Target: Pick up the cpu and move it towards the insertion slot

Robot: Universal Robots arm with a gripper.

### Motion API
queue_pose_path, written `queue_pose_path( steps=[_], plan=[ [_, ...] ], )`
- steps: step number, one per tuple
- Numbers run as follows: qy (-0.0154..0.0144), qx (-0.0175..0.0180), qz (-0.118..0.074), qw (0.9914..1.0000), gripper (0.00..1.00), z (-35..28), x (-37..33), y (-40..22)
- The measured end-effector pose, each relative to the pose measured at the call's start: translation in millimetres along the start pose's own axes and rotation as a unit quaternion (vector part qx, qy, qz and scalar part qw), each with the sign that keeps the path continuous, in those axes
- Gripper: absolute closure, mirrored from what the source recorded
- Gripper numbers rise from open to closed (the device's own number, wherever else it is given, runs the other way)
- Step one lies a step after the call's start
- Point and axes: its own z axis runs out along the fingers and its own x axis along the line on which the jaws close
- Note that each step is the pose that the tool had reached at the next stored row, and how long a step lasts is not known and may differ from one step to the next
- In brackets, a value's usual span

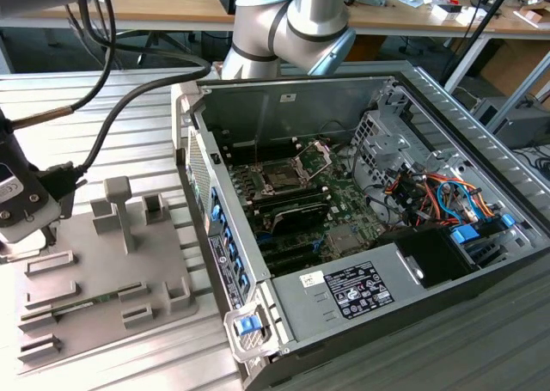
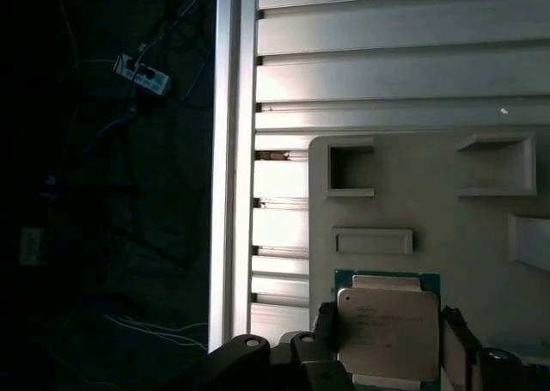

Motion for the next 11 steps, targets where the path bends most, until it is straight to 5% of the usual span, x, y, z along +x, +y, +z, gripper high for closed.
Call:
queue_pose_path(
  steps=[11],
  plan=[
    [-0.0001, -0.0004, 0.0, 1.0, 0.45, -9.8, 0.0, 0.2]
  ],
)
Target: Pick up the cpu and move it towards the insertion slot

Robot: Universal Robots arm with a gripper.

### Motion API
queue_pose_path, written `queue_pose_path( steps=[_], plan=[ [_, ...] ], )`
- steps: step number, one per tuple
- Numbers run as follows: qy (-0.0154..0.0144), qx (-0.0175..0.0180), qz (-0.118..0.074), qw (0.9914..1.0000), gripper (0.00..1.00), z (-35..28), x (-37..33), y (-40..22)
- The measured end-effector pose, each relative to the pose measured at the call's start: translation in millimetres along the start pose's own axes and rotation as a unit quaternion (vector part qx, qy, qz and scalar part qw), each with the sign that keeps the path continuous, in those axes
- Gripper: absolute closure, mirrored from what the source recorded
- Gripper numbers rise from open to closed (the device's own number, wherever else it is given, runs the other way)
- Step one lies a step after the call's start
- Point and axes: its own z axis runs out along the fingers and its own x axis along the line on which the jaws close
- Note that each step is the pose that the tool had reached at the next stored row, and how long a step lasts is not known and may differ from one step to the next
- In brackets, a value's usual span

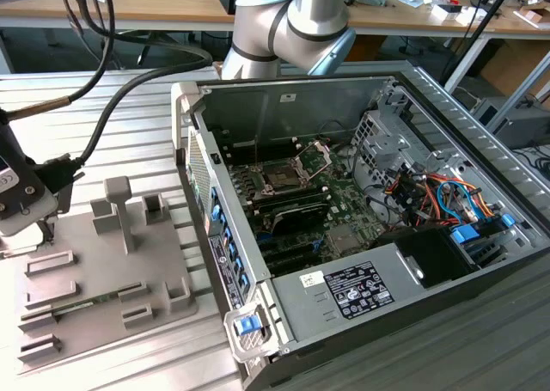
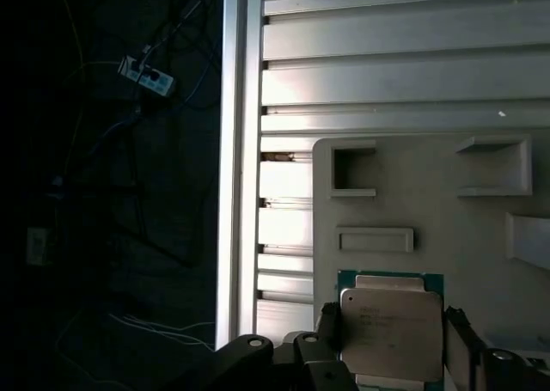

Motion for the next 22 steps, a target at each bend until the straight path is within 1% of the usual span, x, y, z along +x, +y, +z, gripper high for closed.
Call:
queue_pose_path(
  steps=[3, 12, 16, 22],
  plan=[
    [0.0, -0.0001, 0.0, 1.0, 0.45, -2.3, 0.0, 0.1],
    [0.0, -0.0004, 0.0, 1.0, 0.45, -12.4, 0.0, 0.2],
    [0.0, -0.0005, 0.0, 1.0, 0.45, -16.0, 0.0, 0.3],
    [0.0, -0.0007, 0.0, 1.0, 0.45, -19.2, 0.0, 0.3]
  ],
)
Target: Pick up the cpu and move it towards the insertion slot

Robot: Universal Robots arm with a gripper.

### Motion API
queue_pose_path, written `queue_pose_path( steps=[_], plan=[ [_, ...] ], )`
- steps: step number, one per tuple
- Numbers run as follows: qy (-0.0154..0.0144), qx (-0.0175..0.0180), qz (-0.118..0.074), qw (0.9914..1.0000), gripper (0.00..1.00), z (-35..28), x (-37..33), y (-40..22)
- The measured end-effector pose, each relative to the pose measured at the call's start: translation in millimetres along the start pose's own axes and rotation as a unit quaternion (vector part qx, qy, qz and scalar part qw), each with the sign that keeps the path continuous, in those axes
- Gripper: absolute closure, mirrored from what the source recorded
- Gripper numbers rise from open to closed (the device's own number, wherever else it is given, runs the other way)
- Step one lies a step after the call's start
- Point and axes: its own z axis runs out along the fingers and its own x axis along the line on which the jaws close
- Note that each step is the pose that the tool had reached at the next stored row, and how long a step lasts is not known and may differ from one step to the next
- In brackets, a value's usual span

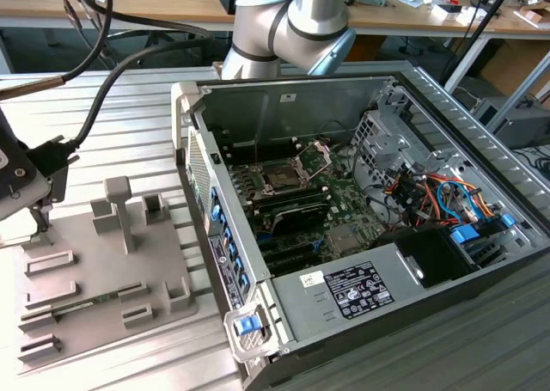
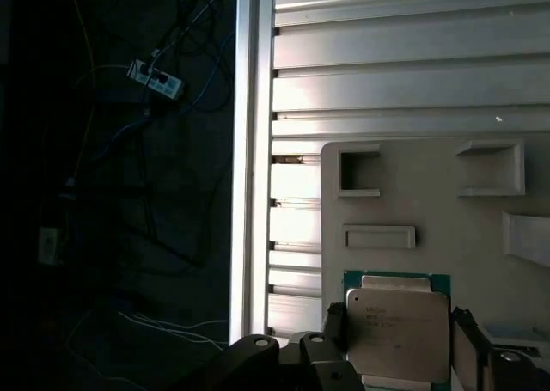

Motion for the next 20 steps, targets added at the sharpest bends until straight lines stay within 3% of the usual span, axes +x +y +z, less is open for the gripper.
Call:
queue_pose_path(
  steps=[20],
  plan=[
    [0.0, -0.0005, 0.0, 1.0, 0.45, -9.5, 0.0, 0.2]
  ],
)
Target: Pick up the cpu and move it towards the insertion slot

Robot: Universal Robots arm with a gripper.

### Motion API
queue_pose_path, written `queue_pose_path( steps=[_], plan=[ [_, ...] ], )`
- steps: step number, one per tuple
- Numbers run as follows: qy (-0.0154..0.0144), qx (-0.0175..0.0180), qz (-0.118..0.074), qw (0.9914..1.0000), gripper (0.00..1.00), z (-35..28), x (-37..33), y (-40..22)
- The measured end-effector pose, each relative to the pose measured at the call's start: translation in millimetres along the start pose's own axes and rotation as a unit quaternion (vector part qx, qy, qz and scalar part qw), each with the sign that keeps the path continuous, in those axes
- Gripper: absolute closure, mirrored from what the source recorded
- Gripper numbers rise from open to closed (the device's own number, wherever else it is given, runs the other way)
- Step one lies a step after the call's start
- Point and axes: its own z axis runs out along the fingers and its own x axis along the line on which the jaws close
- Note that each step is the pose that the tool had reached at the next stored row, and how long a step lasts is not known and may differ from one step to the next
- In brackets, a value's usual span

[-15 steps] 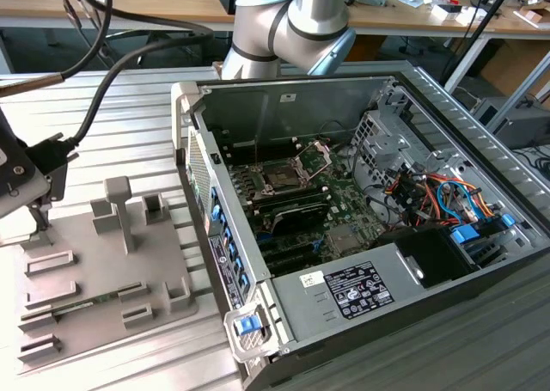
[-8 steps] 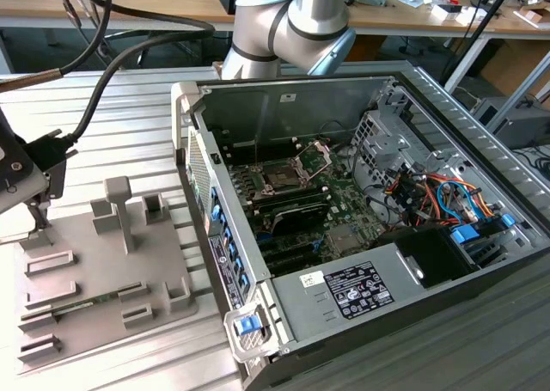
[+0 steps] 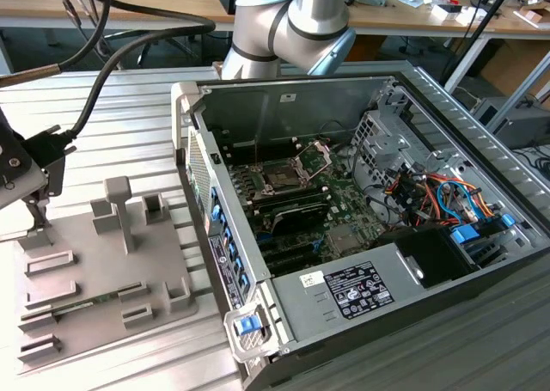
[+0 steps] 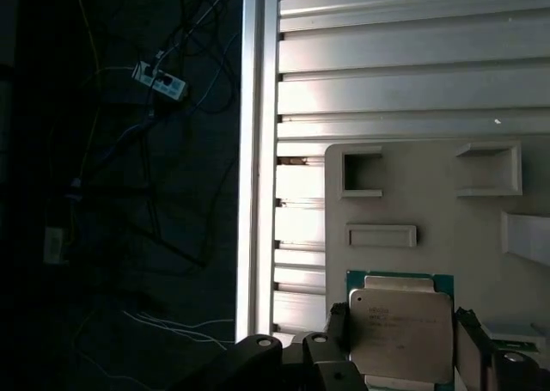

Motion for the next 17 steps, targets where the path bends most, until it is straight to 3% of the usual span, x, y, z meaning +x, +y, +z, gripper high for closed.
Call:
queue_pose_path(
  steps=[17],
  plan=[
    [0.0, -0.0007, 0.0, 1.0, 0.45, -7.2, 0.0, 0.1]
  ],
)
